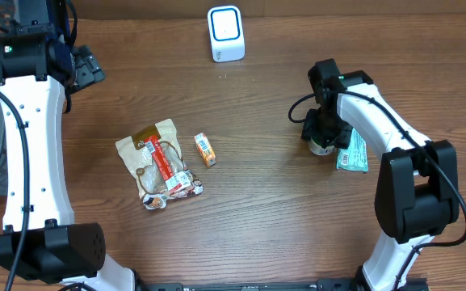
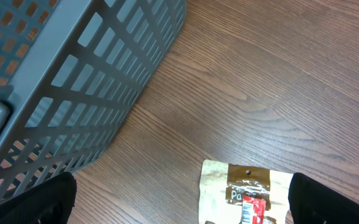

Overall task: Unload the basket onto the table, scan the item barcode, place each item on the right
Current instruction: 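Carry the jar right and set it down beside the wipes pack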

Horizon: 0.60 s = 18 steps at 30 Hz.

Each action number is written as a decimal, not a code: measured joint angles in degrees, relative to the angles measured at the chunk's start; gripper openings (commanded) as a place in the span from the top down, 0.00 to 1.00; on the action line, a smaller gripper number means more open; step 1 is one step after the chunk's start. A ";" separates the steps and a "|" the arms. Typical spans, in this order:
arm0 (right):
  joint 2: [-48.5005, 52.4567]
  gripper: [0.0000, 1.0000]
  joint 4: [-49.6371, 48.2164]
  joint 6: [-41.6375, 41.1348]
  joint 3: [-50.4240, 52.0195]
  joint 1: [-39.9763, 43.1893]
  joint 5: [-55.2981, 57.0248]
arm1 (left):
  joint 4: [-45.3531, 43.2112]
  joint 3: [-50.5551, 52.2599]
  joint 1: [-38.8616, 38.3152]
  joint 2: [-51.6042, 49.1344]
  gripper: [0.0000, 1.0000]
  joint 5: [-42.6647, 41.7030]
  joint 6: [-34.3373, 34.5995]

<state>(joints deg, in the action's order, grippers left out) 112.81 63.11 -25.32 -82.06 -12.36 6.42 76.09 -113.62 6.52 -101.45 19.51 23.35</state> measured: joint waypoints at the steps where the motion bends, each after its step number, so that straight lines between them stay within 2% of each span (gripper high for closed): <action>1: 0.00 0.82 -0.37 0.00 0.48 0.00 0.00 | 0.02 0.00 0.00 0.00 0.00 0.00 0.00; 5: 0.00 0.60 -1.25 0.02 2.16 0.00 -0.02 | 0.00 0.00 0.00 0.00 0.00 -0.02 0.00; 8: 0.00 0.52 -1.92 0.00 2.36 0.00 0.00 | 0.00 0.00 0.00 0.00 0.00 -0.02 0.00; 10: 0.00 0.43 -2.14 -0.02 2.36 0.00 0.00 | 0.00 0.00 0.00 0.00 0.00 -0.02 0.00; 12: 0.00 0.39 -2.08 -0.02 2.36 0.04 0.00 | 0.02 0.00 0.00 0.00 0.00 -0.02 0.00; 16: 0.00 0.20 -2.08 -0.33 2.36 0.66 -0.04 | 0.02 0.00 0.00 0.00 0.00 -0.02 0.00; 18: 0.00 0.16 -2.03 -0.31 2.36 1.14 -0.02 | 0.02 0.00 0.00 0.00 0.00 -0.02 0.00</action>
<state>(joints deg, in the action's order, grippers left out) 112.81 61.08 -25.63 -79.70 -11.22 6.39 76.12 -113.62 6.52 -101.45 19.49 23.35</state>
